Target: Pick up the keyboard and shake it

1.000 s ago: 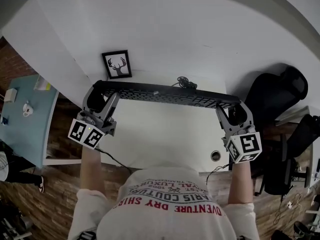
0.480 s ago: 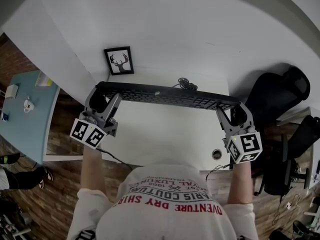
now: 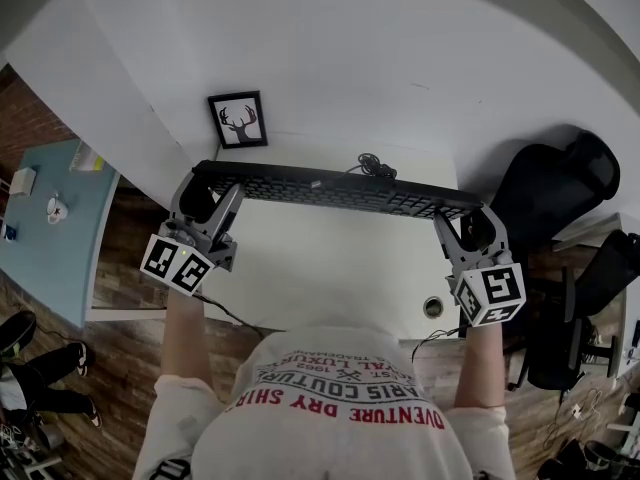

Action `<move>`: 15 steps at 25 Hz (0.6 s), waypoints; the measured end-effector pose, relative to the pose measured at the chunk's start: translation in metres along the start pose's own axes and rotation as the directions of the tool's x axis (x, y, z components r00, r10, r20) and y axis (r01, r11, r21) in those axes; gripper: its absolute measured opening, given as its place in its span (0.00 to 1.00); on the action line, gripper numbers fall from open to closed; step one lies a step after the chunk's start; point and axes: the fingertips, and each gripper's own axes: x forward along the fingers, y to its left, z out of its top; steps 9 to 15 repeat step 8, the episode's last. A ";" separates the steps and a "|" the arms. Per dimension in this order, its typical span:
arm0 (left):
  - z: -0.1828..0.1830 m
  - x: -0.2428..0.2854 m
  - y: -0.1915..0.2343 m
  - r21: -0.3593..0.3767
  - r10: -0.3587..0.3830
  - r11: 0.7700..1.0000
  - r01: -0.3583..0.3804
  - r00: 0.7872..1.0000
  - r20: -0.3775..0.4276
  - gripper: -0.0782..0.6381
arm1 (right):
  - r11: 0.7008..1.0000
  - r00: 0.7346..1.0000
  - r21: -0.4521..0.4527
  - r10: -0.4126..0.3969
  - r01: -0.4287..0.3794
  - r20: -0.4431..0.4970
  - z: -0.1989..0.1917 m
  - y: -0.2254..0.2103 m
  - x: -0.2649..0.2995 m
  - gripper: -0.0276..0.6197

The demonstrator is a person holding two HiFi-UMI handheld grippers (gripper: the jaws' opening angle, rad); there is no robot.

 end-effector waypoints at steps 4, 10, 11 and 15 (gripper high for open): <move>-0.001 0.001 -0.001 0.003 -0.001 1.000 0.001 1.000 -0.002 0.55 | 1.000 1.000 0.005 -0.002 0.002 -0.004 -0.002 -0.001 -0.001 0.44; 0.000 0.001 -0.003 0.010 -0.006 1.000 0.006 1.000 -0.003 0.55 | 1.000 1.000 0.008 -0.003 0.003 -0.007 -0.003 -0.001 -0.002 0.44; 0.000 0.001 -0.003 0.010 -0.006 1.000 0.006 1.000 -0.003 0.55 | 1.000 1.000 0.008 -0.003 0.003 -0.007 -0.003 -0.001 -0.002 0.44; 0.000 0.001 -0.003 0.010 -0.006 1.000 0.006 1.000 -0.003 0.55 | 1.000 1.000 0.008 -0.003 0.003 -0.007 -0.003 -0.001 -0.002 0.44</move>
